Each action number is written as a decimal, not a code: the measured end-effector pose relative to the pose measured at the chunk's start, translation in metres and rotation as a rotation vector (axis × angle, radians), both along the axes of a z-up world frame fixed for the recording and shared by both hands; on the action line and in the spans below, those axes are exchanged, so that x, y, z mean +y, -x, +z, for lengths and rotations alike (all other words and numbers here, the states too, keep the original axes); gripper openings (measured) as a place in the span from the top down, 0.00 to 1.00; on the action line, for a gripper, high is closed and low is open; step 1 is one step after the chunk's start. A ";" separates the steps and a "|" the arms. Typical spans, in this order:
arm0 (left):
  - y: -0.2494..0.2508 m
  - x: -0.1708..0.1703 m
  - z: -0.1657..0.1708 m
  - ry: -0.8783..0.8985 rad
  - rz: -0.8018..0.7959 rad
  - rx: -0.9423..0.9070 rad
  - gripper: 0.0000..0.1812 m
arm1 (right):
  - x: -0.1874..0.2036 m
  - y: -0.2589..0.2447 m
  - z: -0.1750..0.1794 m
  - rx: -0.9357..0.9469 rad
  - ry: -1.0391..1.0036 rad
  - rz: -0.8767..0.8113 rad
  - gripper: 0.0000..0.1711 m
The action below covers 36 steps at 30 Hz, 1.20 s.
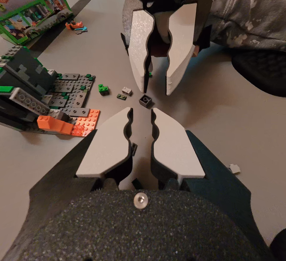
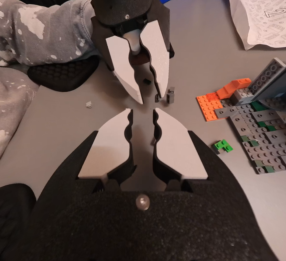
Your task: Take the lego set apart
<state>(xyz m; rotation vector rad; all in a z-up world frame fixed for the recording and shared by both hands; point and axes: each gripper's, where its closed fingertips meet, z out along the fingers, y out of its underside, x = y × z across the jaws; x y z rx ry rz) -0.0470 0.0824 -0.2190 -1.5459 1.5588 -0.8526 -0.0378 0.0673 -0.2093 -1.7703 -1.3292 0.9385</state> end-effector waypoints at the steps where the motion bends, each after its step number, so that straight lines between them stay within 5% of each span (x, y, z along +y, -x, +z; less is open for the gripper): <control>1: 0.001 0.003 0.003 -0.005 0.012 -0.013 0.89 | 0.000 0.001 -0.001 -0.006 0.001 0.001 0.86; 11: 0.040 0.084 0.036 -0.178 0.466 -0.135 0.98 | -0.072 0.053 -0.026 -0.319 -0.045 0.304 0.86; 16: 0.053 0.099 0.041 -0.262 0.567 -0.124 1.00 | -0.096 0.071 -0.054 -0.494 -0.094 0.411 0.85; 19: 0.058 0.103 0.044 -0.250 0.594 -0.143 1.00 | -0.095 0.075 -0.055 -0.481 -0.117 0.414 0.93; 29: 0.048 0.093 0.029 -0.201 0.502 -0.083 1.00 | 0.013 0.017 -0.037 -0.357 -0.165 -0.087 0.93; 36: 0.041 0.079 -0.007 -0.144 0.403 0.088 1.00 | 0.025 0.010 -0.038 -0.318 -0.121 -0.146 0.79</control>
